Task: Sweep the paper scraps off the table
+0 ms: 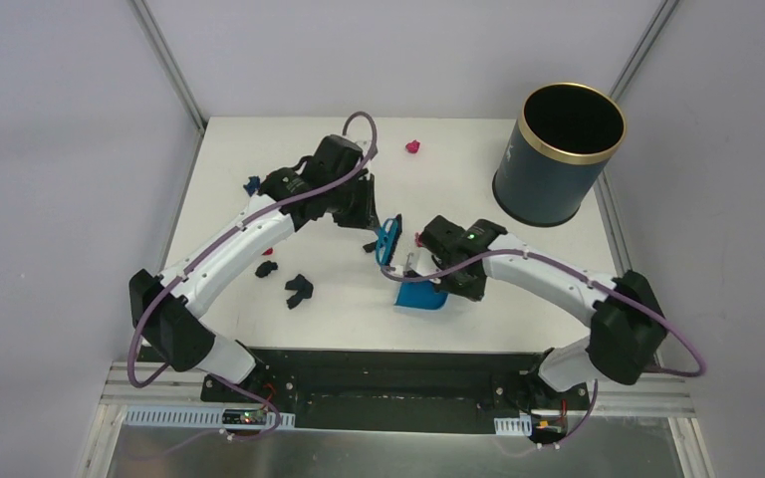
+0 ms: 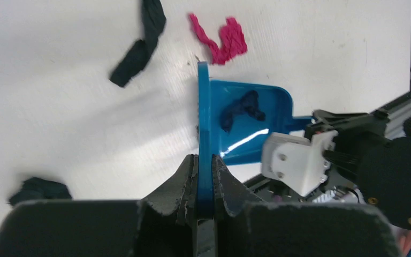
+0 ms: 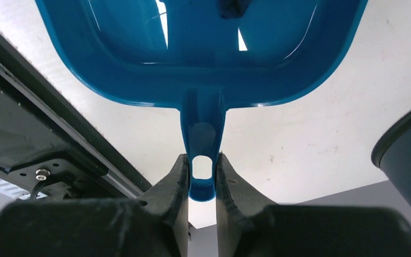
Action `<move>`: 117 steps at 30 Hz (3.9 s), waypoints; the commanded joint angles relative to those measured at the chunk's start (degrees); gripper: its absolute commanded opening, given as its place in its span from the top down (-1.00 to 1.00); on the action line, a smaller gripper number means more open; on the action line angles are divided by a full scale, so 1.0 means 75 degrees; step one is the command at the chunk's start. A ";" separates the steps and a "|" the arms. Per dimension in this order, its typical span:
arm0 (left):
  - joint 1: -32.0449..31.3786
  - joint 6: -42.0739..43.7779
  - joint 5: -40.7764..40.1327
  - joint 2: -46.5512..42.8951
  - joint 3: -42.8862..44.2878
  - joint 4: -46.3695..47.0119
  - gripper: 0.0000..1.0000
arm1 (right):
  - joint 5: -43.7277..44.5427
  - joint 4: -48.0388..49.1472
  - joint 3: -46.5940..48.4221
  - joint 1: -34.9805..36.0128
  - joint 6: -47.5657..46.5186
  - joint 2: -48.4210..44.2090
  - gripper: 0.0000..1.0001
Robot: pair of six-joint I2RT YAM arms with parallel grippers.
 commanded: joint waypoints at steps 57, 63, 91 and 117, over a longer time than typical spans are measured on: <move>0.0200 -0.0057 0.1081 0.3681 0.2673 0.1537 1.00 | -0.0866 0.0836 0.0836 -0.2314 0.0441 0.1312 1.00; 0.0188 0.0056 0.0789 0.3110 0.2879 0.1059 1.00 | -0.1300 0.2294 -0.0269 -0.2523 0.0651 0.0697 1.00; 0.0880 -0.0619 -0.3162 0.4758 0.4257 0.4659 1.00 | -0.1768 0.3381 -0.1053 -0.2815 0.1021 0.0211 1.00; 0.1031 -0.6261 -0.4483 0.5970 0.2941 0.6327 1.00 | -0.1587 0.2968 -0.0778 -0.2835 0.1036 0.0530 1.00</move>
